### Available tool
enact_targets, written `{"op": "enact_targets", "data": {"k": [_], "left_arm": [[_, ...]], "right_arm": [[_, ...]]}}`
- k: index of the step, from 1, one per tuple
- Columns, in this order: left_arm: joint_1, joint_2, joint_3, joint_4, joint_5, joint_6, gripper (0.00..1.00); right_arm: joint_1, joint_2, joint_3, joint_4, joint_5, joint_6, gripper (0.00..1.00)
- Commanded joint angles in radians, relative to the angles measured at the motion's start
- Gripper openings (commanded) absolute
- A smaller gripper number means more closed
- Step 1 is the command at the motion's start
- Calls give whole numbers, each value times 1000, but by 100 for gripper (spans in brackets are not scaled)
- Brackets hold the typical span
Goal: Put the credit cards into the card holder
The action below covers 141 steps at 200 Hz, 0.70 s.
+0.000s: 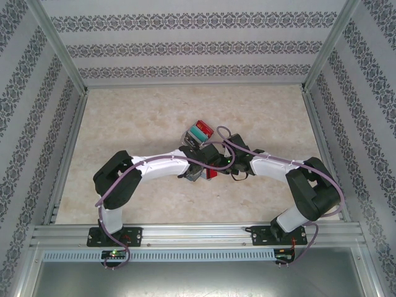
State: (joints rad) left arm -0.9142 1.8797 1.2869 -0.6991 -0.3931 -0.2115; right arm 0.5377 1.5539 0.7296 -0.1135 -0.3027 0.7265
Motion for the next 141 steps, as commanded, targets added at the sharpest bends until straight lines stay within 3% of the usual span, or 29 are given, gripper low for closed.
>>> {"op": "enact_targets", "data": {"k": [1, 4, 29, 51, 83, 104, 124, 141], "left_arm": [[17, -33, -12, -28, -49, 9, 4], [17, -33, -11, -30, -53, 10, 0], [21, -60, -24, -15, -66, 11, 0], [46, -95, -6, -37, 3, -14, 0], [175, -215, -37, 23, 395, -181, 0], [257, -299, -115, 108, 561, -329, 0], [298, -354, -204, 205, 649, -465, 0], [301, -375, -276, 281, 661, -557, 0]], "right_arm": [[14, 26, -29, -62, 52, -4, 0], [14, 26, -29, -62, 51, -4, 0], [16, 23, -27, -64, 51, -4, 0], [14, 7, -22, -76, 54, -6, 0], [4, -61, 13, -109, 49, -19, 0], [-7, -119, 35, -130, 54, -21, 0], [-16, -164, 52, -140, 47, -15, 0], [-18, -195, 73, -157, 48, -16, 0]]}}
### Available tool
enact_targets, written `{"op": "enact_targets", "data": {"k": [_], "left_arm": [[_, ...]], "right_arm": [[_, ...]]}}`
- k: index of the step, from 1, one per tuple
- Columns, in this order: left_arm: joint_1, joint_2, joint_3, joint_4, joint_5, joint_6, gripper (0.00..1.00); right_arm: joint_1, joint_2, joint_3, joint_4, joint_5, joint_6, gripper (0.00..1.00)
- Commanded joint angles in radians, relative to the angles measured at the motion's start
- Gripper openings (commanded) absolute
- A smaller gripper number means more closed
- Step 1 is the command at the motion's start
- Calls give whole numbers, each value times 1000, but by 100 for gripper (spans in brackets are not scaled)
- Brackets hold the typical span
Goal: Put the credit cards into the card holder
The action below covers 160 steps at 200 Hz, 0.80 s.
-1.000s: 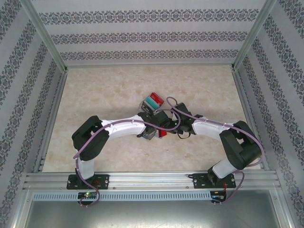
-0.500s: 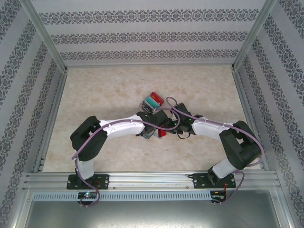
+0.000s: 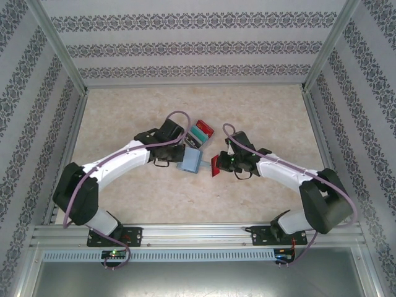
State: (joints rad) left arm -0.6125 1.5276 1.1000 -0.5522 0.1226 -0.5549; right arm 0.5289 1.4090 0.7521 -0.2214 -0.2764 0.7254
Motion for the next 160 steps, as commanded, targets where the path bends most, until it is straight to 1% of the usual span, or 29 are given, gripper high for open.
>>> {"op": "enact_targets", "data": {"k": [1, 42, 53, 67, 87, 100, 124, 135, 148, 160], "left_arm": [[-2, -24, -94, 136, 146, -218, 0], [-4, -48, -267, 404, 220, -412, 0], [-12, -55, -298, 448, 217, -451, 0], [-32, -61, -317, 462, 178, -489, 0], [-66, -73, -389, 597, 165, -582, 0], [-73, -77, -421, 660, 165, -628, 0], [-90, -72, -439, 702, 159, -634, 0], [-90, -68, -465, 764, 172, -646, 0], [-89, -64, -483, 797, 174, -656, 0], [-90, -65, -480, 773, 164, -654, 0]], "right_arm": [[-9, -51, 53, -51, 21, -14, 0], [-1, -117, 104, -54, 4, -1, 0], [11, -114, 123, -60, -9, -1, 0], [29, -105, 139, -60, -16, 7, 0], [58, -81, 122, -17, -18, 54, 0], [80, -72, 104, 30, -23, 76, 0], [115, -64, 108, 34, 11, 94, 0], [130, -46, 114, 27, 29, 85, 0], [130, 3, 124, 14, 9, 76, 0], [135, 43, 116, 31, -1, 85, 0]]}}
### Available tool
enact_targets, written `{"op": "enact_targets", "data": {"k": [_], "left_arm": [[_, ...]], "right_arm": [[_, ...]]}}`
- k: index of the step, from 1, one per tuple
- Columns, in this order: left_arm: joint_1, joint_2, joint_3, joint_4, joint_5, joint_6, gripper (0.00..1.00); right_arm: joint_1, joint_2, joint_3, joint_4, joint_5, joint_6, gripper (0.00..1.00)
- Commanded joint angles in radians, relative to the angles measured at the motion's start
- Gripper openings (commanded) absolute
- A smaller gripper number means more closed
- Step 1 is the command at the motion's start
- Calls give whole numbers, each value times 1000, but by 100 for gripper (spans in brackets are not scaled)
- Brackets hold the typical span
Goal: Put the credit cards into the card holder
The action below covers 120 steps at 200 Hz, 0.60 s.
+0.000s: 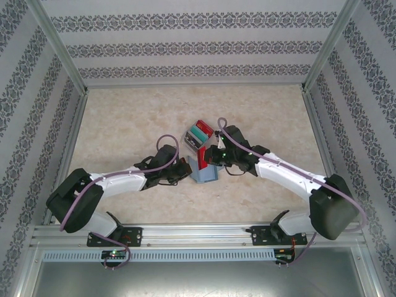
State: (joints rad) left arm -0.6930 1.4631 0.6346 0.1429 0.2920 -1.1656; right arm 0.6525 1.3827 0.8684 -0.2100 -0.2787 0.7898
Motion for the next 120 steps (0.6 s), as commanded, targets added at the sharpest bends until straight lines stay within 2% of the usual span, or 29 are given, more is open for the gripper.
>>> {"op": "enact_targets", "data": {"k": [1, 20, 43, 59, 70, 120], "left_arm": [[-11, 0, -15, 76, -8, -43, 0], [-13, -4, -24, 54, -25, -31, 0], [-12, -26, -26, -48, -69, 17, 0], [-13, -38, -15, -140, -107, 76, 7], [-10, -35, -13, -178, -127, 110, 17], [-10, 10, 39, -311, -203, 233, 22]], "right_arm": [[12, 73, -2, 23, 2, 22, 0], [20, 111, -57, 105, 4, 54, 0], [12, 162, -76, 115, 4, 26, 0], [3, 185, -106, 161, -7, 23, 0], [-6, 208, -117, 183, -28, 23, 0], [-21, 257, -128, 242, -61, 43, 0]]}}
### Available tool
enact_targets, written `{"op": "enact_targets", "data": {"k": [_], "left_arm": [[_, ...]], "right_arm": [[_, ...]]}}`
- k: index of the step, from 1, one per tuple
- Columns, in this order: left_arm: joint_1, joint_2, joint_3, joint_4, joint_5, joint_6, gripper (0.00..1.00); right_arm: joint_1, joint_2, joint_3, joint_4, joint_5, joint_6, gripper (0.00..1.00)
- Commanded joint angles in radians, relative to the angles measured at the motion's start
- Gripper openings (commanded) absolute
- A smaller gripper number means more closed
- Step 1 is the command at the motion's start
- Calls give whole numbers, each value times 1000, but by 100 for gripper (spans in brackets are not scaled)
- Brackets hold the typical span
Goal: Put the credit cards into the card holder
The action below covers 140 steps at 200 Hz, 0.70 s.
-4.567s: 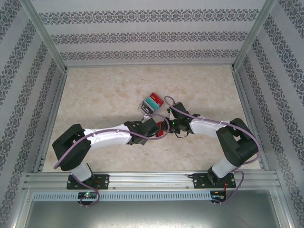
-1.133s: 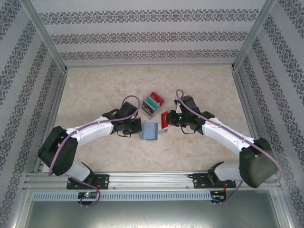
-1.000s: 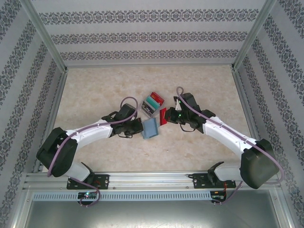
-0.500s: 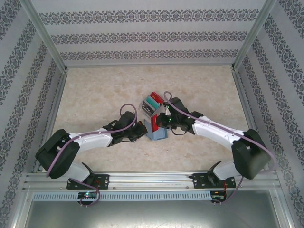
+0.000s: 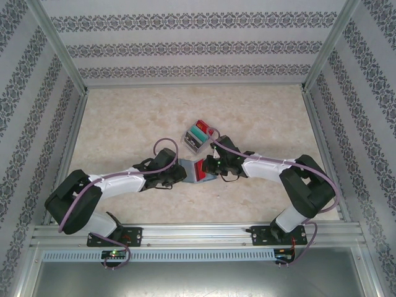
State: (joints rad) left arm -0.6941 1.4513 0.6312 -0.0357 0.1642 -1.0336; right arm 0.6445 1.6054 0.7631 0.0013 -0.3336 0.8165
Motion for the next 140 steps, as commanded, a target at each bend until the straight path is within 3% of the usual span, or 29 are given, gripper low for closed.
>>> {"op": "enact_targets", "data": {"k": [1, 55, 140], "left_arm": [[-8, 23, 43, -134, -76, 103, 22], [-8, 92, 86, -191, -97, 173, 35], [-9, 137, 113, -219, -94, 248, 29]], "right_arm": [[-13, 36, -22, 31, -7, 16, 0], [-28, 66, -61, 138, -64, 40, 0], [-24, -25, -43, 160, -88, 31, 0]]}}
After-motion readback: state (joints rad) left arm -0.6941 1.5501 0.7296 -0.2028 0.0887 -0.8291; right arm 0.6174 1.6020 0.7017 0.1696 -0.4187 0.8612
